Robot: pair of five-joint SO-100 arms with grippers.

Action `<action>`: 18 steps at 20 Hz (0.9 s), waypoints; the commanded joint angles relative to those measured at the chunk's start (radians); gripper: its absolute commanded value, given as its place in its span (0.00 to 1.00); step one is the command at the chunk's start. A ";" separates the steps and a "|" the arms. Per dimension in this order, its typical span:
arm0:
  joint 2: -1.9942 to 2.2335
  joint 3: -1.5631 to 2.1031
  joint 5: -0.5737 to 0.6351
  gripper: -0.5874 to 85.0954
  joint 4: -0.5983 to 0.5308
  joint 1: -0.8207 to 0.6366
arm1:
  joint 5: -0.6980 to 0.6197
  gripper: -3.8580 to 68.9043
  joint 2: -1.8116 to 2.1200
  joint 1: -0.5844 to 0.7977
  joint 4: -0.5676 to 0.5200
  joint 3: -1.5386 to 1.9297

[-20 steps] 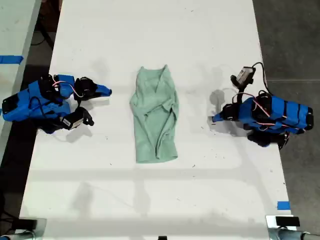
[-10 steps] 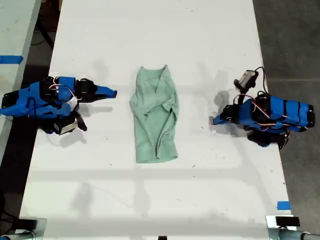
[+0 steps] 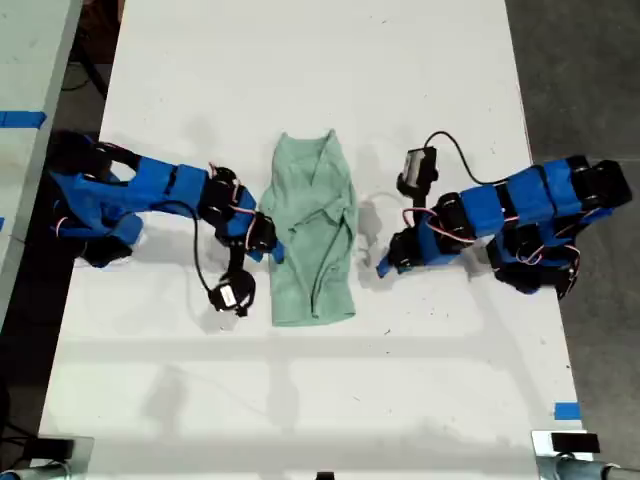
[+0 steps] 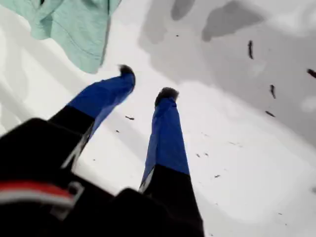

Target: Fold t shirt

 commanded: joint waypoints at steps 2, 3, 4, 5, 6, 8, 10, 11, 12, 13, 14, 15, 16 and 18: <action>-0.259 -0.413 -0.052 0.30 0.160 0.095 | -0.031 0.37 -0.245 -0.066 -0.002 -0.337; -0.262 -0.413 -0.077 0.29 0.156 0.115 | -0.043 0.37 -0.311 -0.072 0.008 -0.407; -0.264 -0.413 -0.109 0.29 0.153 0.133 | -0.055 0.37 -0.377 -0.077 0.023 -0.474; -0.267 -0.413 -0.140 0.29 0.152 0.150 | -0.064 0.37 -0.436 -0.078 0.046 -0.541; -0.278 -0.408 -0.166 0.30 0.153 0.158 | -0.074 0.37 -0.483 -0.078 0.067 -0.600; -0.327 -0.410 -0.198 0.30 0.152 0.169 | -0.083 0.38 -0.526 -0.078 0.083 -0.655; -0.400 -0.440 -0.227 0.30 0.135 0.184 | -0.083 0.37 -0.529 -0.080 0.086 -0.658; -0.442 -0.460 -0.229 0.30 0.118 0.187 | -0.080 0.37 -0.529 -0.083 0.086 -0.658; -0.480 -0.483 -0.229 0.29 0.100 0.190 | -0.080 0.37 -0.529 -0.086 0.086 -0.661; -0.505 -0.495 -0.219 0.24 0.074 0.195 | -0.078 0.37 -0.532 -0.089 0.086 -0.664; -0.515 -0.500 -0.221 0.09 0.060 0.201 | -0.077 0.37 -0.538 -0.091 0.086 -0.667; -0.520 -0.500 -0.221 0.02 0.054 0.206 | -0.072 0.37 -0.546 -0.095 0.086 -0.667; -0.518 -0.500 -0.221 0.00 0.054 0.206 | -0.069 0.37 -0.557 -0.098 0.086 -0.670; -0.509 -0.500 -0.207 0.00 0.054 0.207 | -0.060 0.37 -0.577 -0.104 0.080 -0.673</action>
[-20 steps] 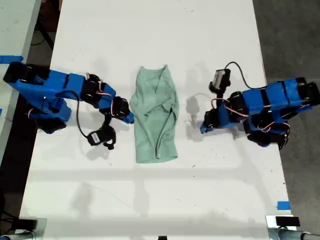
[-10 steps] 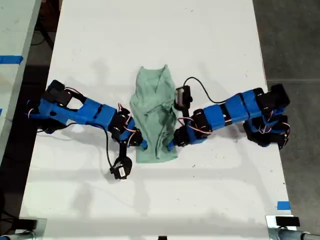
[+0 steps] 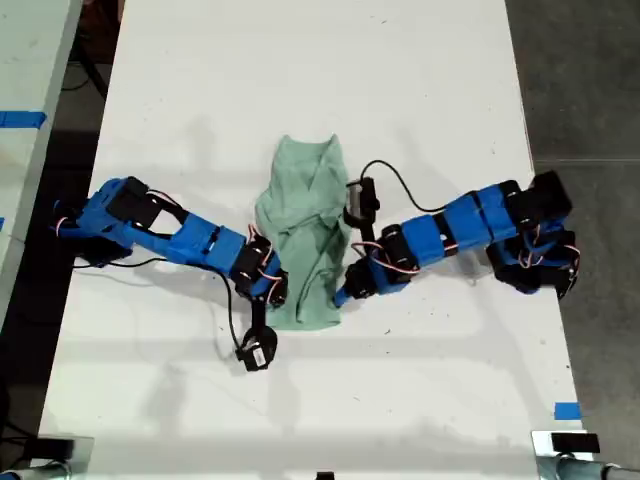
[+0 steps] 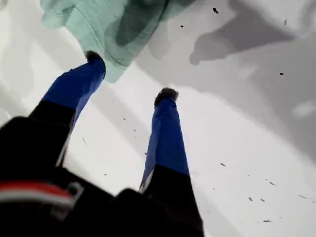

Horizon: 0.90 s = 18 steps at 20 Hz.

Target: Fold t shirt

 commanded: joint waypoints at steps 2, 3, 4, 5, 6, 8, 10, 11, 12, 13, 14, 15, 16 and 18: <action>0.020 -0.028 0.018 0.00 -0.003 0.017 | 0.014 0.37 -0.014 -0.020 -0.012 -0.086; 0.020 -0.028 0.018 0.00 -0.003 0.015 | 0.011 0.37 -0.028 -0.023 -0.020 -0.100; 0.018 -0.028 0.023 0.00 -0.005 0.012 | 0.003 0.37 -0.049 -0.025 -0.020 -0.127; 0.017 -0.028 0.029 0.00 -0.009 0.011 | -0.008 0.37 -0.069 -0.026 -0.020 -0.161; 0.017 -0.028 0.031 0.00 -0.011 0.009 | -0.020 0.37 -0.091 -0.028 -0.020 -0.198; 0.015 -0.028 0.034 0.00 -0.011 0.008 | -0.035 0.37 -0.138 -0.035 -0.009 -0.273; 0.014 -0.028 0.037 0.00 -0.011 0.008 | -0.034 0.36 -0.176 -0.037 -0.014 -0.290; 0.014 -0.026 0.038 0.00 -0.011 0.008 | -0.029 0.36 -0.198 -0.037 -0.018 -0.290; 0.015 -0.026 0.038 0.00 -0.011 0.008 | -0.029 0.36 -0.221 -0.037 -0.031 -0.291; 0.017 -0.026 0.040 0.00 -0.011 0.008 | -0.029 0.36 -0.245 -0.040 -0.040 -0.298; 0.017 -0.026 0.041 0.00 -0.011 0.008 | -0.031 0.35 -0.265 -0.043 -0.048 -0.307; 0.017 -0.026 0.043 0.00 -0.011 0.008 | -0.031 0.33 -0.279 -0.046 -0.052 -0.313; 0.018 -0.026 0.044 0.00 -0.011 0.008 | -0.034 0.29 -0.290 -0.048 -0.055 -0.318; 0.025 -0.026 0.052 0.00 -0.014 0.009 | -0.029 0.08 -0.296 -0.052 -0.055 -0.319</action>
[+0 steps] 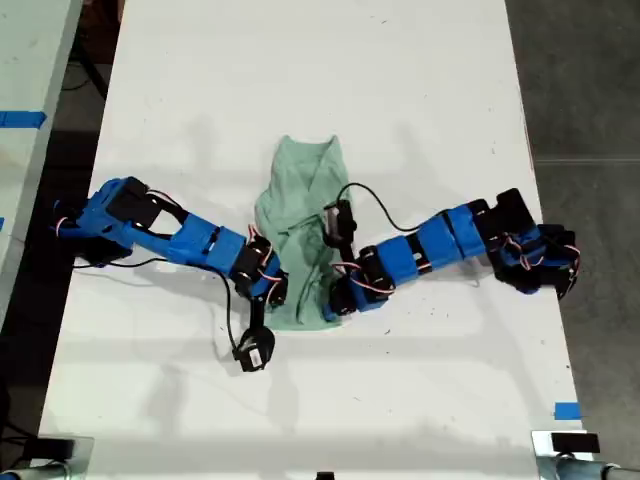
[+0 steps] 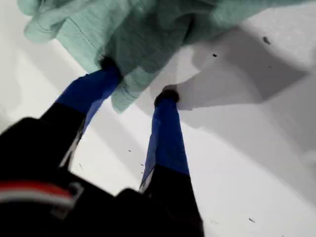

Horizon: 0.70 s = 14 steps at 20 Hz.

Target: Fold t shirt

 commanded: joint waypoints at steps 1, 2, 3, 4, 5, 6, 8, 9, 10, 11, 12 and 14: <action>0.031 -0.028 0.021 0.00 -0.014 0.009 | -0.005 0.08 0.005 -0.025 0.000 -0.060; 0.037 -0.028 0.035 0.00 -0.025 0.012 | -0.009 0.08 0.000 -0.031 -0.008 -0.066; 0.040 -0.031 0.051 0.00 -0.038 0.018 | -0.008 0.08 -0.011 -0.040 -0.011 -0.080; 0.040 -0.035 0.067 0.00 -0.057 0.028 | -0.003 0.08 -0.038 -0.054 0.006 -0.121; 0.040 -0.035 0.074 0.00 -0.071 0.038 | -0.002 0.08 -0.069 -0.066 0.029 -0.170; 0.043 -0.037 0.077 0.00 -0.078 0.052 | 0.002 0.08 -0.075 -0.075 0.035 -0.189; 0.074 -0.038 0.106 0.00 -0.114 0.083 | 0.006 0.08 -0.061 -0.094 0.044 -0.218; 0.095 -0.040 0.123 0.00 -0.126 0.095 | -0.003 0.08 -0.055 -0.101 0.044 -0.238; 0.120 -0.040 0.132 0.00 -0.124 0.101 | -0.014 0.08 -0.040 -0.104 0.044 -0.247; 0.143 -0.038 0.137 0.00 -0.112 0.103 | -0.026 0.08 -0.014 -0.103 0.054 -0.247; 0.163 -0.037 0.141 0.00 -0.087 0.091 | -0.051 0.08 0.026 -0.092 0.066 -0.239; 0.210 -0.020 0.150 0.00 -0.011 0.048 | -0.123 0.08 0.137 -0.049 0.083 -0.198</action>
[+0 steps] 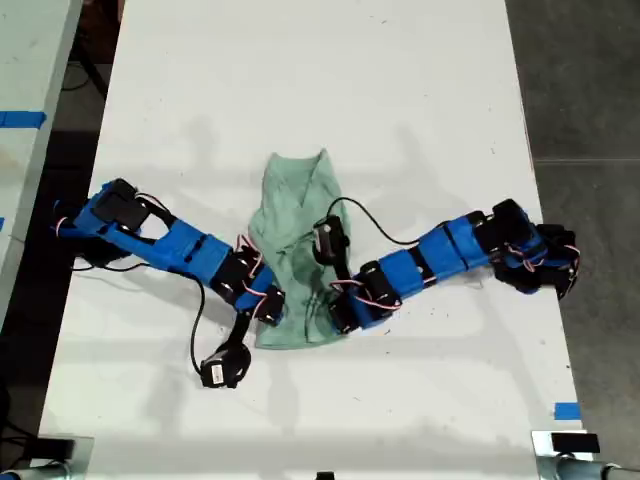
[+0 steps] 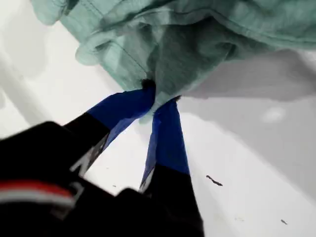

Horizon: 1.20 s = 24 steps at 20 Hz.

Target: Fold t shirt

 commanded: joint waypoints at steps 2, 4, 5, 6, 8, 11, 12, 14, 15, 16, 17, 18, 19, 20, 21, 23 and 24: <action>0.190 -0.002 0.048 0.00 0.121 -0.097 | -0.133 0.07 0.285 0.103 0.080 0.000; 0.270 0.012 0.123 0.00 0.181 -0.179 | -0.202 0.07 0.399 0.183 0.114 0.032; 0.307 0.017 0.173 0.00 0.201 -0.235 | -0.244 0.07 0.446 0.227 0.120 0.048; 0.344 0.023 0.230 0.00 0.213 -0.293 | -0.275 0.07 0.486 0.278 0.127 0.061; 0.428 0.066 0.316 0.00 0.224 -0.417 | -0.353 0.07 0.535 0.385 0.141 0.078; 0.534 0.160 0.399 0.00 0.229 -0.600 | -0.488 0.07 0.548 0.552 0.130 0.098; 0.549 0.183 0.426 0.00 0.229 -0.660 | -0.529 0.07 0.540 0.606 0.109 0.114; 0.541 0.199 0.479 0.00 0.229 -0.773 | -0.601 0.07 0.500 0.704 0.057 0.127; 0.520 0.196 0.512 0.01 0.229 -0.827 | -0.630 0.14 0.466 0.746 0.028 0.130; 0.482 0.192 0.563 0.21 0.225 -0.876 | -0.658 0.35 0.422 0.778 -0.008 0.132; 0.436 0.187 0.600 0.30 0.227 -0.923 | -0.672 0.36 0.374 0.808 -0.021 0.118; 0.396 0.187 0.630 0.33 0.227 -0.960 | -0.680 0.43 0.339 0.834 -0.032 0.107; 0.373 0.187 0.657 0.35 0.229 -0.989 | -0.681 0.55 0.322 0.857 -0.037 0.106; 0.368 0.190 0.670 0.35 0.232 -1.014 | -0.686 0.61 0.322 0.873 -0.034 0.106; 0.380 0.192 0.678 0.35 0.235 -1.034 | -0.692 0.64 0.331 0.882 -0.012 0.097; 0.443 0.198 0.686 0.34 0.239 -1.077 | -0.696 0.65 0.382 0.897 0.043 0.089; 0.500 0.218 0.686 0.33 0.239 -1.095 | -0.690 0.63 0.417 0.902 0.080 0.089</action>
